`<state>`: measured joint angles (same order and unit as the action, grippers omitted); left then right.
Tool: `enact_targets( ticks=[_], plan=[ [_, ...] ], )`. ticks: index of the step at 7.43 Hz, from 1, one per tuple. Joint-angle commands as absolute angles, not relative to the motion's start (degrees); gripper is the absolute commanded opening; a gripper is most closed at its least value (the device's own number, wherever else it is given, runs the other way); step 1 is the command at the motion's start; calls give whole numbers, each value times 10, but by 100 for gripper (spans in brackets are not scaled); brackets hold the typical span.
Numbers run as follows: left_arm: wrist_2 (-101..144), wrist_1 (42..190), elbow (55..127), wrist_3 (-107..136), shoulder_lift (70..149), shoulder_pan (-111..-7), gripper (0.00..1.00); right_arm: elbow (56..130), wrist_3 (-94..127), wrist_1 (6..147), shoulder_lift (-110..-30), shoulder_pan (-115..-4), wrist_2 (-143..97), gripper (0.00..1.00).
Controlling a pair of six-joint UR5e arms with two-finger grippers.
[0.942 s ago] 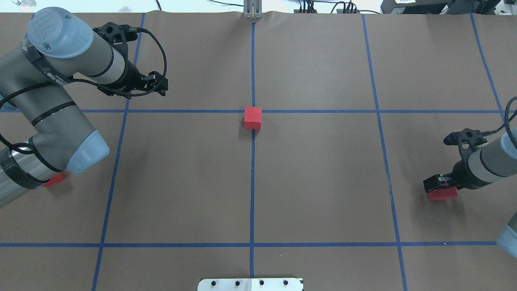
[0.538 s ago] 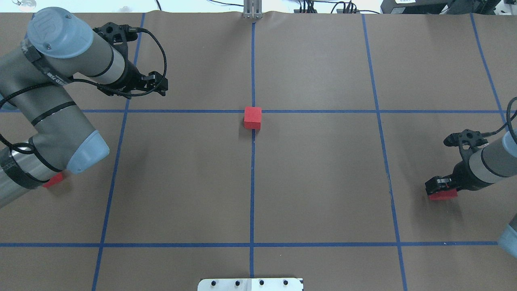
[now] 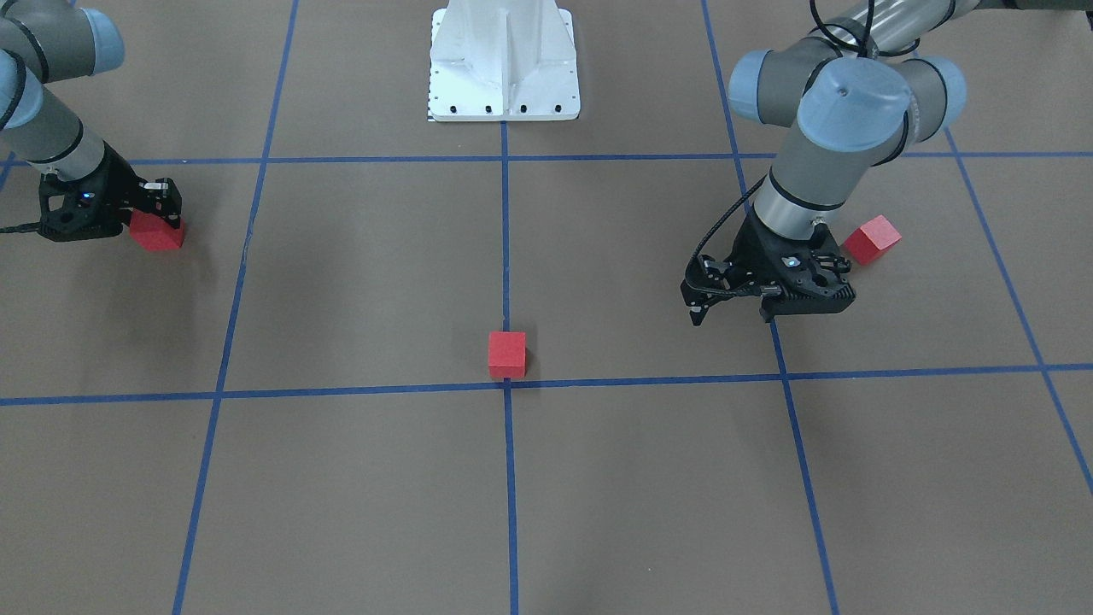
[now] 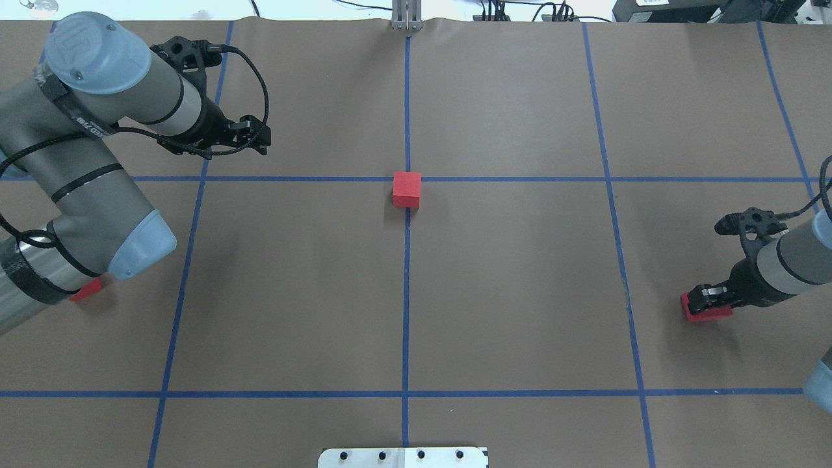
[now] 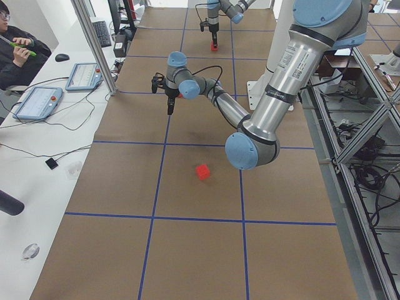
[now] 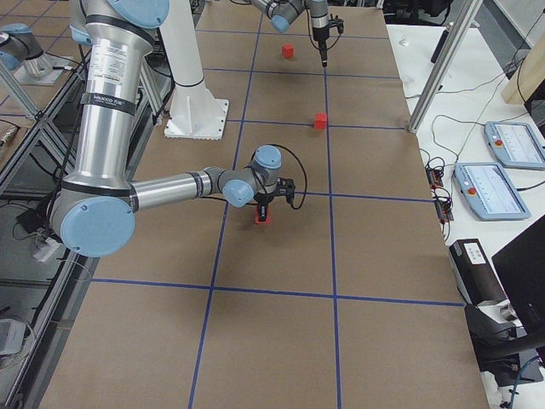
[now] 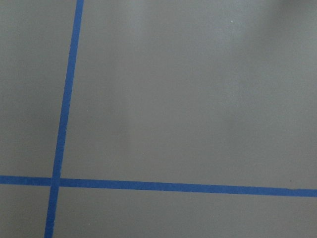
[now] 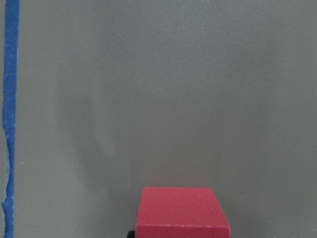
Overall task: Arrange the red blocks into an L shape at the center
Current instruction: 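Carry the red cube with the right gripper beside the center cube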
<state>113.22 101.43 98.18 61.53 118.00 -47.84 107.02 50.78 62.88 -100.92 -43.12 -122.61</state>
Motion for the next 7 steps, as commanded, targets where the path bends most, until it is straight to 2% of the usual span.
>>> enact_targets(
  ticks=[1,4,5,7],
  plan=[
    [1133,1014,983,613,1180,-481,100,1095,507,630,-998,-463,-1249,0],
    [1133,1017,989,606,1159,-482,100,1084,518,637,-885,-472,-1246,0],
    [1133,1032,989,603,1145,-482,100,1085,539,687,-831,-458,-1240,0],
    [1133,1076,988,568,1105,-486,100,1079,572,886,-666,-378,-1172,0]
  ],
)
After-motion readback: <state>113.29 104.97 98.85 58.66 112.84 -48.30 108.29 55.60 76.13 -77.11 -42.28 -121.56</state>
